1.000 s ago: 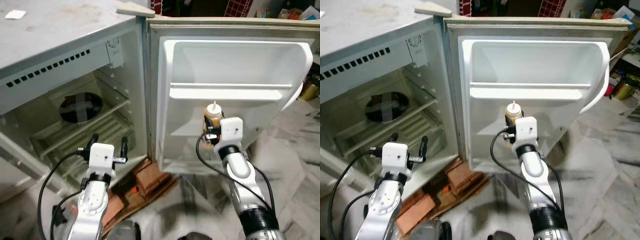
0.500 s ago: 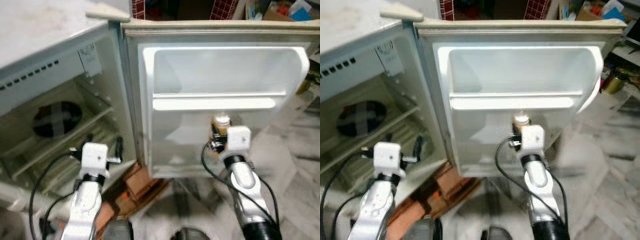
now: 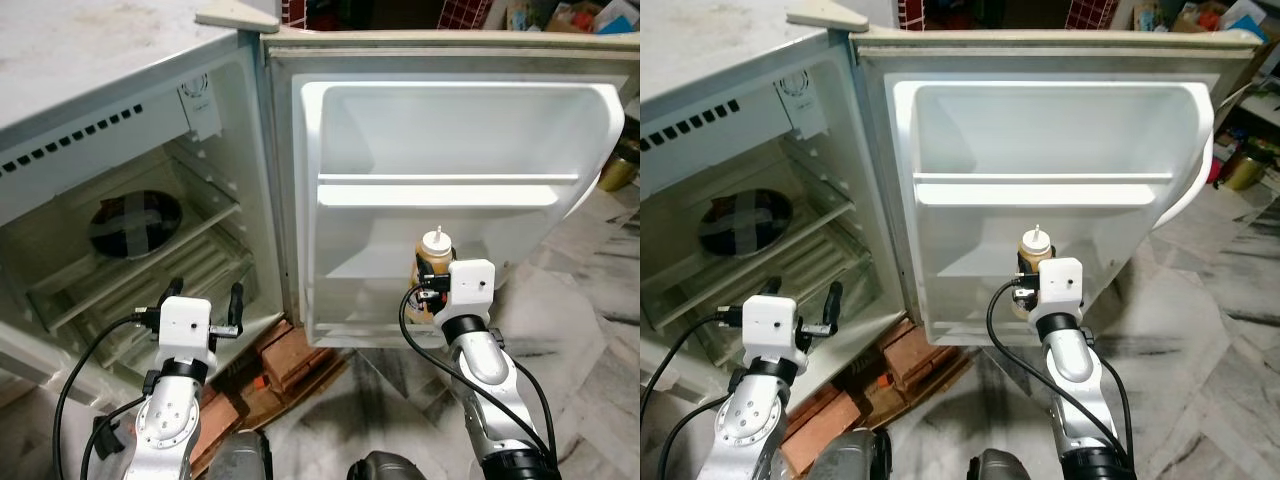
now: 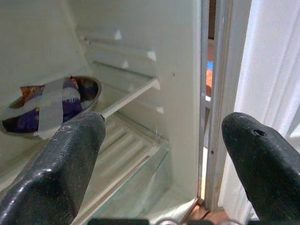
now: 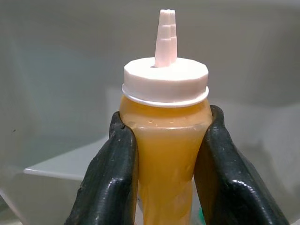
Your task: Restocking fridge
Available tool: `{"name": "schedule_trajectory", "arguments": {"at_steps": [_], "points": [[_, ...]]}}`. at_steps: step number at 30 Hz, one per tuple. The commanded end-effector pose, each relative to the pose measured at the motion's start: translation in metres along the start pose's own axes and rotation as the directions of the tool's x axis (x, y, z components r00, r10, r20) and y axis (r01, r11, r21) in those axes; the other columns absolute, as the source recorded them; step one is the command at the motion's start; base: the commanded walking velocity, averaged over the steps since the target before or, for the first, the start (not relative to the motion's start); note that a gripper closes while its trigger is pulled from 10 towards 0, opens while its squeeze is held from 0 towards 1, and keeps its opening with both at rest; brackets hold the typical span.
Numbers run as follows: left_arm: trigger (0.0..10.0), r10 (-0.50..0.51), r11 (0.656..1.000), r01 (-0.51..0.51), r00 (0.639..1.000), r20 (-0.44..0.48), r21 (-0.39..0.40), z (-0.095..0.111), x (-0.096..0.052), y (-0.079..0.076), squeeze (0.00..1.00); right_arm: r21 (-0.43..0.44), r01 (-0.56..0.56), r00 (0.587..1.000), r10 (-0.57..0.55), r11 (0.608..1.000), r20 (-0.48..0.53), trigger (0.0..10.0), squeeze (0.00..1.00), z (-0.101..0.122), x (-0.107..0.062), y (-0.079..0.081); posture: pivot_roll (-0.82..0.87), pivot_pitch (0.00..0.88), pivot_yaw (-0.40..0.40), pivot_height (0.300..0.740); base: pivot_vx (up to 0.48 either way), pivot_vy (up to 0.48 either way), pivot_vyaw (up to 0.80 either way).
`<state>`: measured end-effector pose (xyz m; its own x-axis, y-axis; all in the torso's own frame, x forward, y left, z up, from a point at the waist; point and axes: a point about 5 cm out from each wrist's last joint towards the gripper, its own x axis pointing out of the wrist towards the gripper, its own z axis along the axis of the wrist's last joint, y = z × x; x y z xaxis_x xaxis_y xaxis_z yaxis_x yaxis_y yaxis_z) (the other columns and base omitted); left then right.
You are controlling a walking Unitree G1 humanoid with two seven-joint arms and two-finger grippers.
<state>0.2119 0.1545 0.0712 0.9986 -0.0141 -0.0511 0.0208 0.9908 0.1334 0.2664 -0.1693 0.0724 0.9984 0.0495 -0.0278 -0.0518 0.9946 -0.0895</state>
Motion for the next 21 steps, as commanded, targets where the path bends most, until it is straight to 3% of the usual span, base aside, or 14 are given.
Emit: {"name": "schedule_trajectory", "arguments": {"at_steps": [1, 16, 21], "points": [[10.0, -0.004, 1.0, 0.004, 1.0, 0.002, -0.002, 0.0031, -0.0011, 0.0005, 0.0, 0.01, 0.015, 1.0, -0.015, 1.0, 0.006, 10.0, 0.0, 0.0041, 0.0022, -0.0035, 0.09, 0.149, -0.014, 0.716, 0.0, 0.0, 0.0], [10.0, 0.006, 1.0, -0.006, 1.0, -0.003, 0.003, 0.0065, -0.001, 0.0063, 0.0, 0.018, 0.011, 1.0, -0.011, 1.0, 0.006, 10.0, 0.0, 0.0041, 0.004, -0.0009, 0.1, 0.156, -0.01, 0.636, 0.0, 0.0, 0.0], [10.0, 0.014, 1.0, -0.014, 1.0, -0.008, -0.003, 0.0069, 0.0004, 0.0075, 0.0, 0.009, 0.014, 1.0, -0.014, 1.0, 0.003, 10.0, 0.0, 0.0036, 0.0044, -0.002, 0.09, 0.157, -0.009, 0.636, 0.0, 0.0, 0.0]]}}
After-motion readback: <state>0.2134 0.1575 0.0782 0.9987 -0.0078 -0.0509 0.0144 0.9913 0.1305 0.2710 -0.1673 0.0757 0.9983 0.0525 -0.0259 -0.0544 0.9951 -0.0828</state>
